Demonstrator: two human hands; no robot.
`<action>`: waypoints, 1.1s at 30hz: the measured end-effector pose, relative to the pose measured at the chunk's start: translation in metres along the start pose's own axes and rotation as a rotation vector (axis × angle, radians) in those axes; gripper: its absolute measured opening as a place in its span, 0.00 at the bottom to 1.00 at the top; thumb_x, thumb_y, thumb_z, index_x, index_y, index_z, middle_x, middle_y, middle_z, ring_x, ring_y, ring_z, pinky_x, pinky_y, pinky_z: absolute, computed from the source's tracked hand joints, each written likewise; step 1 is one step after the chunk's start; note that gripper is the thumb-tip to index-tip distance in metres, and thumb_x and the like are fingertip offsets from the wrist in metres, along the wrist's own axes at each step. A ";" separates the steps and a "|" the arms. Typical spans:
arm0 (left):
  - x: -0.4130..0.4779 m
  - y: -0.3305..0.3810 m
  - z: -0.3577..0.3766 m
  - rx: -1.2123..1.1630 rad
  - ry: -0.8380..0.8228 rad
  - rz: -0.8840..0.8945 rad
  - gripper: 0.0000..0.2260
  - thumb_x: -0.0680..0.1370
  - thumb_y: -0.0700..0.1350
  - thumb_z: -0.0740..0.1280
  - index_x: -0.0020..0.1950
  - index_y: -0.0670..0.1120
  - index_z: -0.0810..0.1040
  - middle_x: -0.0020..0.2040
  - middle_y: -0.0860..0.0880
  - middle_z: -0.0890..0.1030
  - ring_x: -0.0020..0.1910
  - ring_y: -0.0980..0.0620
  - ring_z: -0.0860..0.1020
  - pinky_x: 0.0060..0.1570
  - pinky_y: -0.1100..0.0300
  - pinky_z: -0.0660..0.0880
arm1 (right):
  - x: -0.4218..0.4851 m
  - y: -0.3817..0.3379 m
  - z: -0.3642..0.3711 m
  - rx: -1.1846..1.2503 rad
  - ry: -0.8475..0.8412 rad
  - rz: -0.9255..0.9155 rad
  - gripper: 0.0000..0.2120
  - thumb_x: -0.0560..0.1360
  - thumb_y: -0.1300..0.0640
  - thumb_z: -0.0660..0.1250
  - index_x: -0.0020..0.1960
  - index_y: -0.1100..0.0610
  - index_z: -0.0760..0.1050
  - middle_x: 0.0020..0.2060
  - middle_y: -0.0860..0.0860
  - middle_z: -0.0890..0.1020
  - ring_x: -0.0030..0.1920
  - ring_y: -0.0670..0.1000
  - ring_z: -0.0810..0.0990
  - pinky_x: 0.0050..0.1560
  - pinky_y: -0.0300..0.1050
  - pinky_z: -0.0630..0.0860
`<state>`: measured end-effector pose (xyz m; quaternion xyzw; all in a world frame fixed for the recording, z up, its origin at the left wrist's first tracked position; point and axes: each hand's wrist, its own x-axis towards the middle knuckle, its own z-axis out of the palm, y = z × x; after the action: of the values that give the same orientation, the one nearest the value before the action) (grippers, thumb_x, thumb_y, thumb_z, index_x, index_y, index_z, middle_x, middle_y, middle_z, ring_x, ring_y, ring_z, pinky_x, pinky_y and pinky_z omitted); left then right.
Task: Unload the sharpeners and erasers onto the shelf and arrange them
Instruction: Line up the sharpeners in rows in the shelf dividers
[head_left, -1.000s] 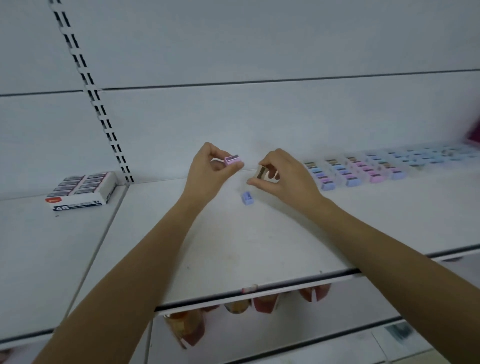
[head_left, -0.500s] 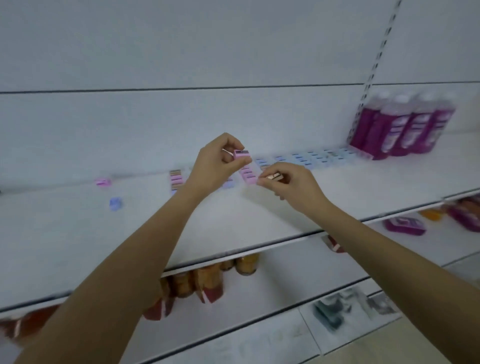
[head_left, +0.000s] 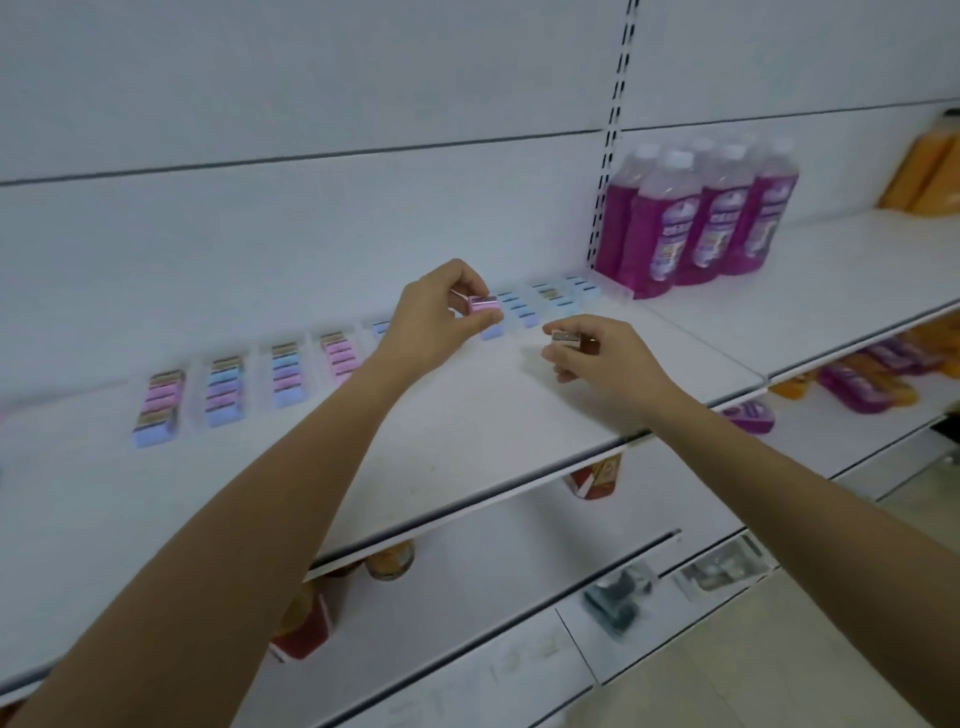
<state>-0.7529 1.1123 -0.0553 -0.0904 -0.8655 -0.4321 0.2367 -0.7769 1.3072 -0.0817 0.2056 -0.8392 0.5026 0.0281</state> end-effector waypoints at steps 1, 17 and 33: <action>0.009 -0.003 0.005 0.007 -0.006 0.006 0.09 0.69 0.40 0.73 0.42 0.46 0.74 0.36 0.59 0.75 0.32 0.68 0.73 0.35 0.76 0.67 | 0.006 0.004 -0.005 -0.056 0.002 -0.024 0.12 0.73 0.57 0.68 0.56 0.57 0.77 0.37 0.45 0.78 0.33 0.42 0.78 0.41 0.29 0.73; 0.101 -0.021 0.078 0.095 0.060 -0.081 0.07 0.73 0.40 0.71 0.49 0.42 0.78 0.45 0.49 0.79 0.37 0.64 0.74 0.41 0.77 0.69 | 0.129 0.058 -0.076 -0.316 0.089 -0.425 0.12 0.72 0.60 0.69 0.55 0.62 0.78 0.46 0.53 0.80 0.40 0.38 0.74 0.47 0.28 0.69; 0.080 -0.016 0.117 0.567 0.184 -0.106 0.08 0.76 0.44 0.66 0.52 0.42 0.77 0.48 0.47 0.78 0.46 0.55 0.71 0.46 0.66 0.65 | 0.148 0.110 -0.092 -0.473 -0.146 -0.621 0.08 0.75 0.64 0.63 0.53 0.62 0.76 0.48 0.57 0.80 0.48 0.57 0.78 0.47 0.52 0.75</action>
<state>-0.8671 1.1913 -0.0873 0.0639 -0.9302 -0.1910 0.3069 -0.9680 1.3843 -0.0900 0.4728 -0.8294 0.2472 0.1656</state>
